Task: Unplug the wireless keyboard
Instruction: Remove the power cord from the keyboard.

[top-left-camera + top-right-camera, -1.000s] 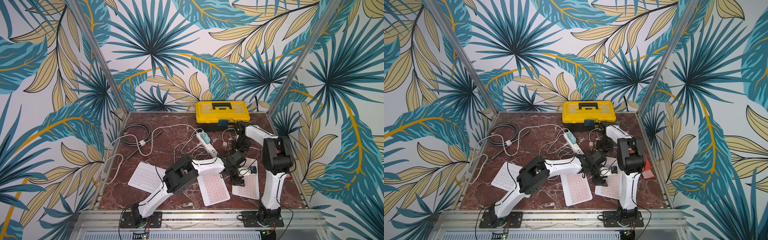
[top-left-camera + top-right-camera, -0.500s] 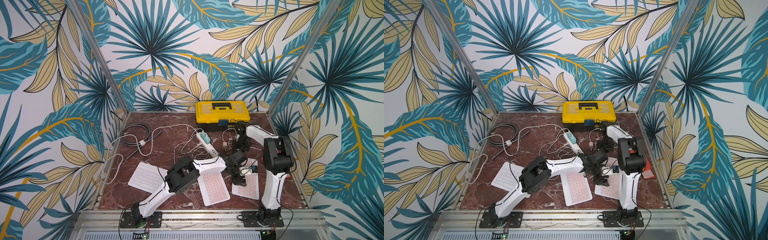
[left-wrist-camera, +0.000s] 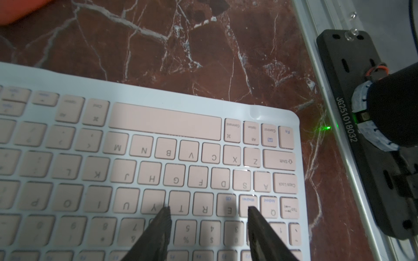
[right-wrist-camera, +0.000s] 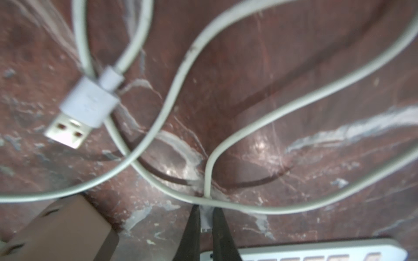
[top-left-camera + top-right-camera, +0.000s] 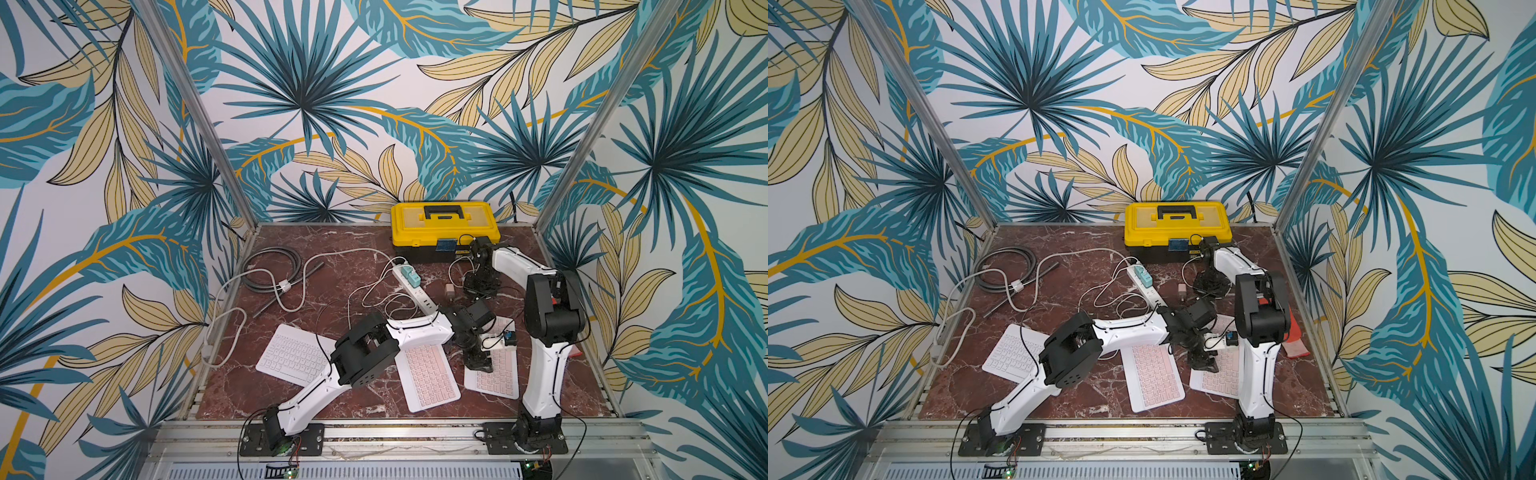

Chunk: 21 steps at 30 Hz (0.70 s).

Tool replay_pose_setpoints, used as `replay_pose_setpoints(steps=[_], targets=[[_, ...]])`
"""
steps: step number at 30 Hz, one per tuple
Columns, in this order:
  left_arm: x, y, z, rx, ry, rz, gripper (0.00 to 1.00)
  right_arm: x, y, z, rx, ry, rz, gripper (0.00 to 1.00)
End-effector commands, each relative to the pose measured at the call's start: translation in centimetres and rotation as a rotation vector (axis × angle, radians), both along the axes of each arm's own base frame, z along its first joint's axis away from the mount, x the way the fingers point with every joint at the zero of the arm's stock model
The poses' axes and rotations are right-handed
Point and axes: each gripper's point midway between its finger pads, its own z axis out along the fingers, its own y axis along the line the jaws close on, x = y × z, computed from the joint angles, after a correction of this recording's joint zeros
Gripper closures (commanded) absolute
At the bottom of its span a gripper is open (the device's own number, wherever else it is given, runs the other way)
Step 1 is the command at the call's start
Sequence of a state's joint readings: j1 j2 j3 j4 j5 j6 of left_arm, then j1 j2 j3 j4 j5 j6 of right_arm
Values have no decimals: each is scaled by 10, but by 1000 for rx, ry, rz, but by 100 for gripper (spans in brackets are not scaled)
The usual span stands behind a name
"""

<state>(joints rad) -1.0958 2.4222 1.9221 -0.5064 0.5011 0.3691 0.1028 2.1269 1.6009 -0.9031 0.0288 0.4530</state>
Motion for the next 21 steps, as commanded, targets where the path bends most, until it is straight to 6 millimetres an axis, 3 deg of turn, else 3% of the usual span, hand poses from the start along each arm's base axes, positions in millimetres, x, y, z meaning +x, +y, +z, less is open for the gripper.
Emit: replay_pose_setpoints(steps=[1, 5, 9, 13, 14, 16, 21], targets=[[-18, 39, -68, 231, 85, 23, 44, 9, -10, -16, -89, 6, 80, 95], [-12, 41, -65, 232, 80, 42, 43, 12, -19, -7, -141, -5, 145, 92], [8, 42, -49, 221, 75, 124, 42, 9, -14, 8, -111, 2, 191, 81], [32, 39, -13, 173, 10, 187, 41, 8, -7, 29, -30, -48, 188, 73], [37, 36, 9, 135, -4, 201, 40, 8, -6, 34, -15, -63, 187, 71], [46, 34, 32, 99, -15, 235, 40, 7, -4, 45, 10, -86, 188, 61], [63, 43, 71, 55, -42, 320, 37, 2, -12, 69, 12, -123, 183, 53]])
